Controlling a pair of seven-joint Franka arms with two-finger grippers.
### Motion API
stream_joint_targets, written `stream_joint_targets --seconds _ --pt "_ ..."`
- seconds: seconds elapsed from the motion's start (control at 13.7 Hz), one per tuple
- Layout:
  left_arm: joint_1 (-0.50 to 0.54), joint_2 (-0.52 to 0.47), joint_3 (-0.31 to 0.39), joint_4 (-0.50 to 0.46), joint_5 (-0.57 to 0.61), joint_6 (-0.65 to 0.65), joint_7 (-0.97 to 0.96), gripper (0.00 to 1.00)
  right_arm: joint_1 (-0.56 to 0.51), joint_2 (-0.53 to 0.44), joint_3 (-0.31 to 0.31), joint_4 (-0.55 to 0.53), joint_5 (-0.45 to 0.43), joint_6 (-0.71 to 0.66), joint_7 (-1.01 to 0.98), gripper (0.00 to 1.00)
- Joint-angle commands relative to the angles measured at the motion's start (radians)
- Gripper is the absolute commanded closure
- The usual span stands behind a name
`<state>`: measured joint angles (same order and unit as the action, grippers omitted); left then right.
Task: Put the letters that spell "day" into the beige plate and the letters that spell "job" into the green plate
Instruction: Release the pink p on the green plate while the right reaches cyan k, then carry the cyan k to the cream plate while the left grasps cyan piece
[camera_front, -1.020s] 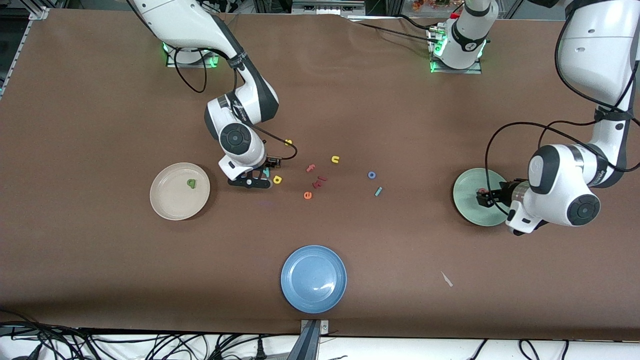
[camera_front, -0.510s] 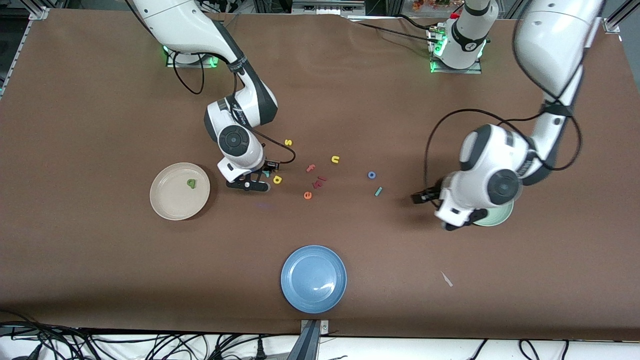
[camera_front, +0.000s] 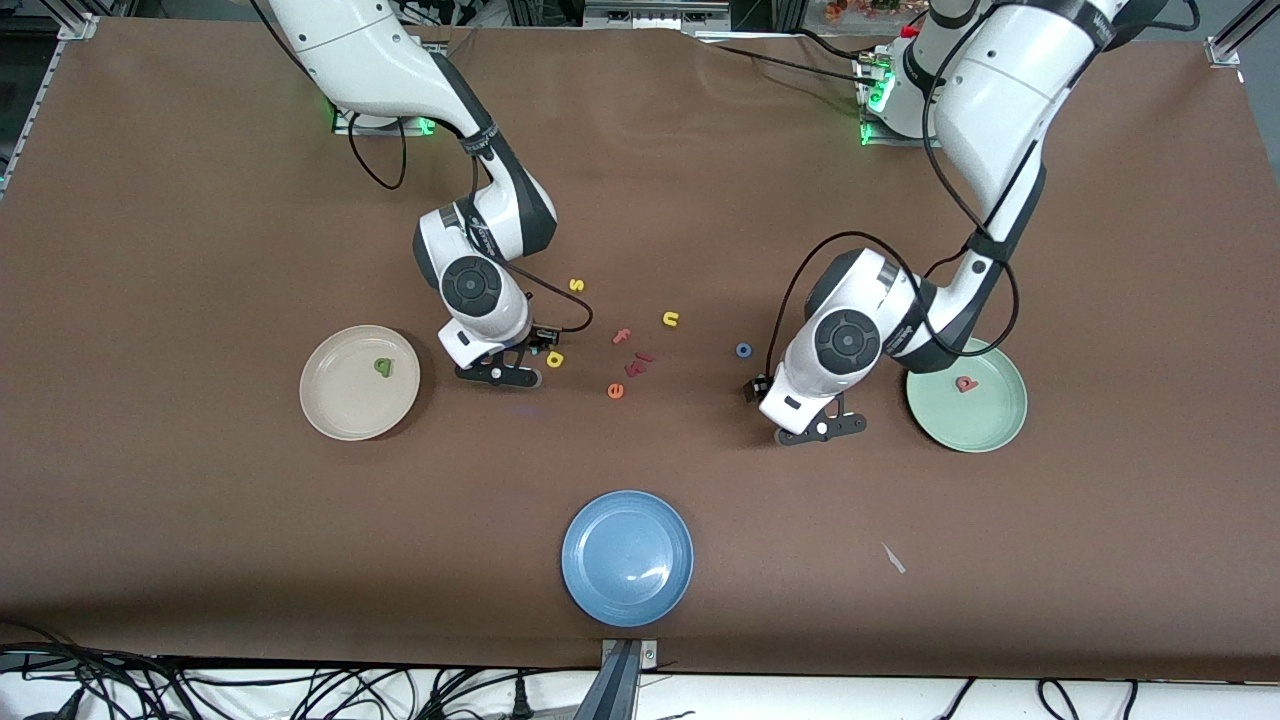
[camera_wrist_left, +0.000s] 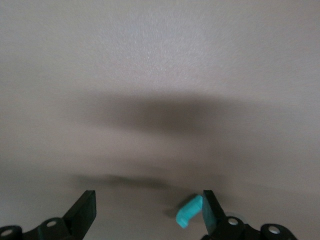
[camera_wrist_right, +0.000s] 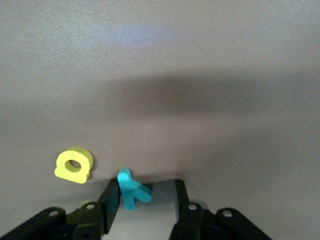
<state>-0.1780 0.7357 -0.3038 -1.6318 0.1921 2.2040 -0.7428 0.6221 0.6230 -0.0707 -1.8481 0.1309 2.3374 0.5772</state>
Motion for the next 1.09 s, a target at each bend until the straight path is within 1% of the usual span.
stream_joint_targets --seconds 0.0,0.07,0.22,0.44,0.58,0.66,0.73,0.8,0.95,1.02 --pt "-0.047 0.013 0.003 0.009 0.027 0.003 -0.004 0.07 0.004 -0.005 0.000 -0.010 -0.010 0.013 0.013 0.68" --pt "-0.055 0.022 0.003 0.009 0.027 0.003 -0.007 0.10 0.004 -0.005 0.000 -0.010 -0.010 0.013 0.013 0.74" --pt "-0.060 0.031 0.002 0.010 0.027 0.003 -0.009 0.10 0.004 -0.005 0.000 -0.010 -0.010 0.010 0.013 0.87" --pt "-0.072 0.034 0.002 0.009 0.027 0.002 -0.010 0.11 0.004 -0.012 -0.001 -0.008 -0.010 0.002 0.003 0.91" --pt "-0.069 0.040 0.003 0.010 0.027 0.002 -0.010 0.17 0.001 -0.026 -0.009 -0.005 -0.010 -0.004 -0.022 0.91" --pt "-0.066 0.040 0.005 0.012 0.027 0.002 -0.007 0.24 -0.001 -0.035 -0.021 0.003 -0.010 -0.032 -0.045 0.91" --pt "-0.064 0.040 0.005 0.012 0.027 0.003 -0.004 0.33 -0.001 -0.051 -0.043 0.010 -0.010 -0.068 -0.078 0.91" --pt "-0.064 0.042 0.005 0.012 0.027 0.002 -0.003 0.40 -0.001 -0.060 -0.070 0.018 -0.010 -0.105 -0.123 0.91" --pt "-0.063 0.040 0.005 0.015 0.027 0.002 -0.004 0.48 -0.001 -0.083 -0.131 0.024 -0.008 -0.156 -0.244 0.91" --pt "-0.063 0.042 0.005 0.021 0.026 0.002 -0.006 0.56 -0.002 -0.091 -0.165 0.024 -0.002 -0.173 -0.317 0.91"
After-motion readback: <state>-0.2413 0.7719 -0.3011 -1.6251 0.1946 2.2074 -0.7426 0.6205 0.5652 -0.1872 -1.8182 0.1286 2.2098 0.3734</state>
